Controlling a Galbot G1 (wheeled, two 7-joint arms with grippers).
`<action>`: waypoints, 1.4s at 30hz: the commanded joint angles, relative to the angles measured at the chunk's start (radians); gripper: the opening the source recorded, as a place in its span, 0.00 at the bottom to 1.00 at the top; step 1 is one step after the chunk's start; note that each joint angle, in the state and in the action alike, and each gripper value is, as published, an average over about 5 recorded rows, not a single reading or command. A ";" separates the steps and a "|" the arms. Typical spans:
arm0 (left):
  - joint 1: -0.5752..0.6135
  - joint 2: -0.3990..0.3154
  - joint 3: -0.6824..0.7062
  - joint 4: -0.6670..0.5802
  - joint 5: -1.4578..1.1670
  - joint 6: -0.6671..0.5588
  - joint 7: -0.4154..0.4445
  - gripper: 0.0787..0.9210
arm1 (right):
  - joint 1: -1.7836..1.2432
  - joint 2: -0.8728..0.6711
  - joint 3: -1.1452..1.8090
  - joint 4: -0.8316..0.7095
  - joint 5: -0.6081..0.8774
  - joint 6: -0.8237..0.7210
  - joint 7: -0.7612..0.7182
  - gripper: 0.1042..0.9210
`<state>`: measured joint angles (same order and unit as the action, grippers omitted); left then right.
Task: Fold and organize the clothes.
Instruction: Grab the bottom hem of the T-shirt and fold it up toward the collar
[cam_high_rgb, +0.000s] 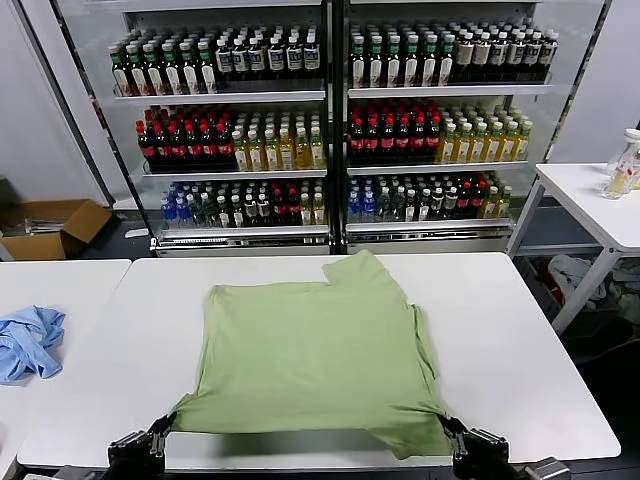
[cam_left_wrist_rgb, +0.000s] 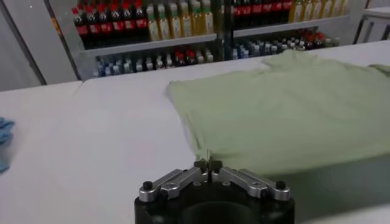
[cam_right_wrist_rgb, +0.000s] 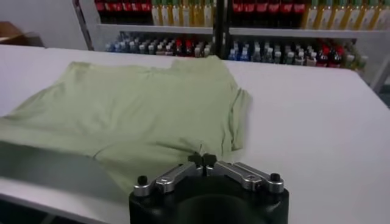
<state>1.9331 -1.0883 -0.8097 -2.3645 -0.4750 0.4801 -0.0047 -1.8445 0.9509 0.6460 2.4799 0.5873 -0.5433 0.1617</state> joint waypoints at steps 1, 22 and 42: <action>-0.308 0.034 0.066 0.134 -0.105 0.013 -0.015 0.00 | 0.290 0.006 -0.072 -0.121 0.000 -0.016 0.019 0.00; -0.656 -0.016 0.278 0.564 0.058 -0.081 0.030 0.00 | 0.538 0.059 -0.287 -0.429 -0.125 0.035 -0.023 0.00; -0.610 0.013 0.228 0.545 0.127 -0.110 0.025 0.29 | 0.478 0.072 -0.270 -0.414 -0.218 0.065 -0.017 0.34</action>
<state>1.2884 -1.1071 -0.5341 -1.7605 -0.3370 0.3776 0.0226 -1.3404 1.0310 0.3490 2.0357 0.3959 -0.4856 0.1415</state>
